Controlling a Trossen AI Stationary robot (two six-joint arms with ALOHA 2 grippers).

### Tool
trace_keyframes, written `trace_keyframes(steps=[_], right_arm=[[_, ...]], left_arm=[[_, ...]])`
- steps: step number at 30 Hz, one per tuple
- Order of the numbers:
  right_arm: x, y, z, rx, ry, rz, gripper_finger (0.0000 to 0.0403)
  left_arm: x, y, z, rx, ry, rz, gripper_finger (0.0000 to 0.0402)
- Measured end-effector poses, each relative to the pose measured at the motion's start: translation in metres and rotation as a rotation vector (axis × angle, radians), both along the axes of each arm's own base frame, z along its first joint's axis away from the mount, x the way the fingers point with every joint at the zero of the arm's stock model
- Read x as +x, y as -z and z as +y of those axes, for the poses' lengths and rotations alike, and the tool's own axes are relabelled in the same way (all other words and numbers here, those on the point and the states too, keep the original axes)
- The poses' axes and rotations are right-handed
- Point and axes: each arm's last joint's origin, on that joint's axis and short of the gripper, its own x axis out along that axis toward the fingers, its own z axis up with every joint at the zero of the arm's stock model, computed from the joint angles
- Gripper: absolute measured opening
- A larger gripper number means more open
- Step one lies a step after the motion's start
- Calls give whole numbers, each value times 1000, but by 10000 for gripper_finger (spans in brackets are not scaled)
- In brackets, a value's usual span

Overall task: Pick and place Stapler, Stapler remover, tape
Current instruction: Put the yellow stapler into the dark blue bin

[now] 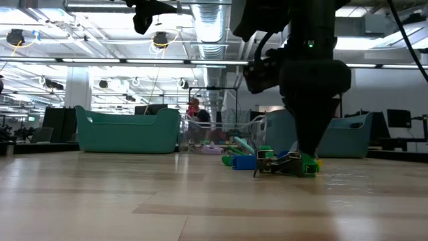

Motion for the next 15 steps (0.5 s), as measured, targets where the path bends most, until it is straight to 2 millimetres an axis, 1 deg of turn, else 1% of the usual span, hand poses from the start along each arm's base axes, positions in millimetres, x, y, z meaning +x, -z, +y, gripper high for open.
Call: trace_keyframes(steps=[3, 6, 15], right_arm=[[0, 0, -2, 1, 6, 4, 246], [1, 0, -3, 5, 9, 3, 232], [1, 0, -7, 22, 20, 13, 144]], left_arm=[[0, 0, 0, 0, 0, 0, 121], [0, 0, 0, 0, 0, 0, 121], [0, 0, 0, 0, 0, 0, 121]])
